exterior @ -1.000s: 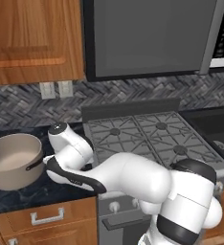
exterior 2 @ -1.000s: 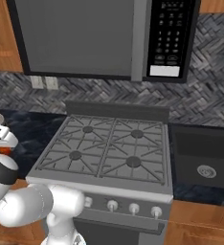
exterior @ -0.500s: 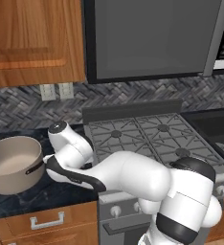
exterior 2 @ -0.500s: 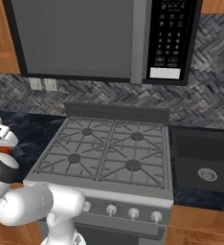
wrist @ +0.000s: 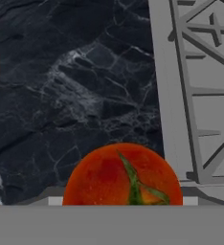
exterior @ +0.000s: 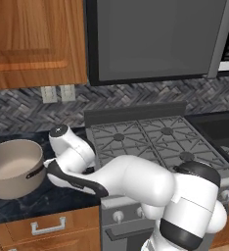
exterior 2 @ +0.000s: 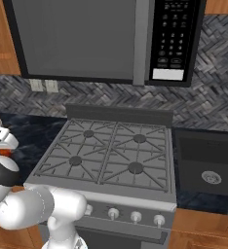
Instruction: Turn on the sink faucet. Then move the tomato from the counter to the sink. Turn off the sink. Move the vegetable from the sink to the pot next to the stove. Finally move the pot to the front left burner.
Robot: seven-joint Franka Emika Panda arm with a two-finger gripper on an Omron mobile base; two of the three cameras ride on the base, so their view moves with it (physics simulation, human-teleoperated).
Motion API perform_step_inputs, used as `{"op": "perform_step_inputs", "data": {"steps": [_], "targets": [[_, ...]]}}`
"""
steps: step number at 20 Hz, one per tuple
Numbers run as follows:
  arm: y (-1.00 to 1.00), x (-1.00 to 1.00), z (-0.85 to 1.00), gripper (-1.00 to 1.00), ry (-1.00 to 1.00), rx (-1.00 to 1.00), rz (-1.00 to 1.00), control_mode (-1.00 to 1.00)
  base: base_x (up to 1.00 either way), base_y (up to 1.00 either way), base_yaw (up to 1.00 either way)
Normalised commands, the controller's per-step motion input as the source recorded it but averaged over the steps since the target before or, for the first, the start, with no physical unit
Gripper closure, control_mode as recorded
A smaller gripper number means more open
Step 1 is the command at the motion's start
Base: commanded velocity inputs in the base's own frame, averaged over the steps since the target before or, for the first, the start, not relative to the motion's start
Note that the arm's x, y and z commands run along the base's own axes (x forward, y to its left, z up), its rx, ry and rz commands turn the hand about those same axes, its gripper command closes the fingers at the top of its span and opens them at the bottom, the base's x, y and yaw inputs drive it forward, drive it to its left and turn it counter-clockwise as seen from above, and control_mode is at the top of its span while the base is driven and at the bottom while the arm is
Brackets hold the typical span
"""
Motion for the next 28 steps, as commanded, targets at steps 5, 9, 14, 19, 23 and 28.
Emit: {"op": "perform_step_inputs", "data": {"steps": [5, 9, 14, 19, 23, 28], "targets": [[0.35, 0.00, 0.03, 1.00, -0.02, 0.00, 0.00, -1.00, 0.00, 0.00, 0.00], [0.35, 0.00, 0.29, 1.00, -0.04, 0.00, 0.00, -1.00, 0.00, 0.00, 0.00], [0.44, 0.01, 0.49, 1.00, -0.04, 0.00, 0.00, -1.00, 0.00, 0.00, 0.00], [0.51, 0.06, 0.46, 1.00, 0.00, 0.00, 0.00, -1.00, 0.00, 0.00, 0.00], [0.42, 0.04, 0.38, 1.00, 0.00, 0.02, 0.00, -1.00, 0.00, 0.00, 0.00], [0.36, 0.16, 0.22, 1.00, 0.00, 0.00, 0.00, -1.00, 0.00, 0.00, 0.00]]}}
